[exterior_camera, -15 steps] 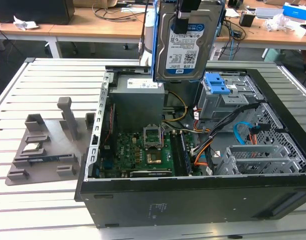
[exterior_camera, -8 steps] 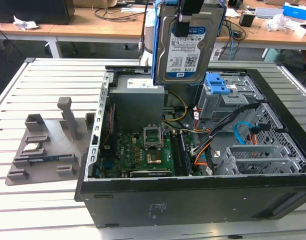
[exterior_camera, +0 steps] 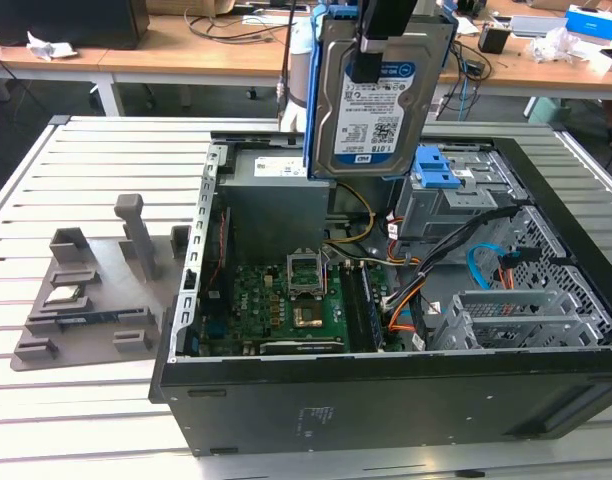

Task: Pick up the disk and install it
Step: 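Pick up the disk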

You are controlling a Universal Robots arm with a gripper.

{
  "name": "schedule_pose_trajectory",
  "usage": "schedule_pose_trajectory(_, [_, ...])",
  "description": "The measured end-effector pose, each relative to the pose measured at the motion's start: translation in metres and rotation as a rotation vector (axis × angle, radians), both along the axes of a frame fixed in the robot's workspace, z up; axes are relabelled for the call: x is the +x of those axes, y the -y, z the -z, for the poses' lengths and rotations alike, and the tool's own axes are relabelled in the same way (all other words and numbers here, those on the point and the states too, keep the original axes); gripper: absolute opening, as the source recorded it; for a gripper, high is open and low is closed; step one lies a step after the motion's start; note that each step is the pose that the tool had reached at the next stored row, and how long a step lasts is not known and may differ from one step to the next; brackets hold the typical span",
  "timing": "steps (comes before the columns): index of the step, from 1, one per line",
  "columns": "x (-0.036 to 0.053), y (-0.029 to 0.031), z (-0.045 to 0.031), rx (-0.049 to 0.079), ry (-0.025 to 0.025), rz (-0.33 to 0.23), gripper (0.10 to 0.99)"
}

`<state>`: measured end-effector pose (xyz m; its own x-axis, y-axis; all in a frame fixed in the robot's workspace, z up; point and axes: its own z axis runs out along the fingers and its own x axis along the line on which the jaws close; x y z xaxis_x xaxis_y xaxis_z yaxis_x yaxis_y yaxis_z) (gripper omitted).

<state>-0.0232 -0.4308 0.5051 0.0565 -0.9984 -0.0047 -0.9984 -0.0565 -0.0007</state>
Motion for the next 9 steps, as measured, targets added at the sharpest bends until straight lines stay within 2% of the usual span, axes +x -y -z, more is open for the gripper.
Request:
schedule_pose_trajectory(2, [0.0000,0.0043,0.0005,0.000,0.0000,0.000,0.365])
schedule_pose_trajectory(9, [0.0000,0.0121,0.0016,0.000,0.0000,0.000,0.365])
